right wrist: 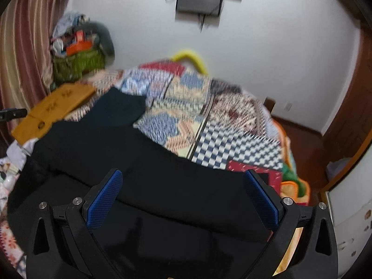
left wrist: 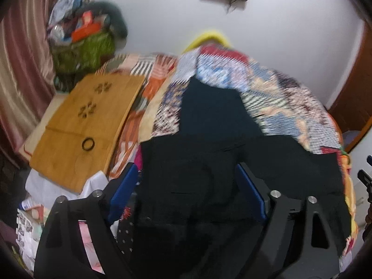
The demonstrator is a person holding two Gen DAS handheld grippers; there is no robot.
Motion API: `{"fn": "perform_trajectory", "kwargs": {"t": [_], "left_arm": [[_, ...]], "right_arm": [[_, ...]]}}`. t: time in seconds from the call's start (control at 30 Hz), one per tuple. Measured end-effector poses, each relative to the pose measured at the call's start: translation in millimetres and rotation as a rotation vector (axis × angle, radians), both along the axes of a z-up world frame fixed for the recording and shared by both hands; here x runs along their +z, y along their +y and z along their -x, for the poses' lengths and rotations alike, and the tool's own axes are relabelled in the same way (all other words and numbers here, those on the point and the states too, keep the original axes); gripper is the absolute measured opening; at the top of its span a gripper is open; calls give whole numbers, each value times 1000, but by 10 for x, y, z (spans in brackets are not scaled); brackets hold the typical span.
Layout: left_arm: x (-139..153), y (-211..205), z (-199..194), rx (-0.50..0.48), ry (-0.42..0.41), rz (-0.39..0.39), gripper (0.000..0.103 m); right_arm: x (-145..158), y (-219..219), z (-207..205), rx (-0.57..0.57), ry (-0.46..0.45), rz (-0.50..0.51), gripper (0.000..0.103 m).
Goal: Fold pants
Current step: 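Lower both grippers onto the black pants waistband and close them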
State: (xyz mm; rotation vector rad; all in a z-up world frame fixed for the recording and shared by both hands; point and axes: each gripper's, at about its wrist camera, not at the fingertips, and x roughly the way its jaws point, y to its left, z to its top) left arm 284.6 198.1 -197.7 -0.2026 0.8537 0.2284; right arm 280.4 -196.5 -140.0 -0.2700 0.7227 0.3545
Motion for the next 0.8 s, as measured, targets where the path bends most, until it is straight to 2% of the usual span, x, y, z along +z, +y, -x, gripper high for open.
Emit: {"fn": "perform_trajectory", "kwargs": {"t": [0.23,0.43,0.53,0.6,0.63,0.7,0.77,0.8], "left_arm": [[-614,395,-531,10,143,53,69],[-870,512,-921,-4,184,43,67],[-1000,583,-1109,16,213,27,65],[-1090,606,-1216,20,242,23,60],[-1151,623,-1276,21,261,36,54],[-1214,628,-1335,31,275,43,47],[-1208,594,-1340,43,260,0,31],[-1196,576,-1332,47,254,-13,29]], "right_arm": [[-364,165,-552,84,162,-20,102],[-625,379,-1016,192,305,-79,101],[-746,501,-1148,234,332,-60,101],[-818,570,-1212,248,339,-40,100],[-843,591,-1253,251,344,-33,100],[-898,644,-1311,269,359,-33,96],[-918,675,-1345,271,356,-38,93],[-938,694,-1348,268,359,-41,87]]}}
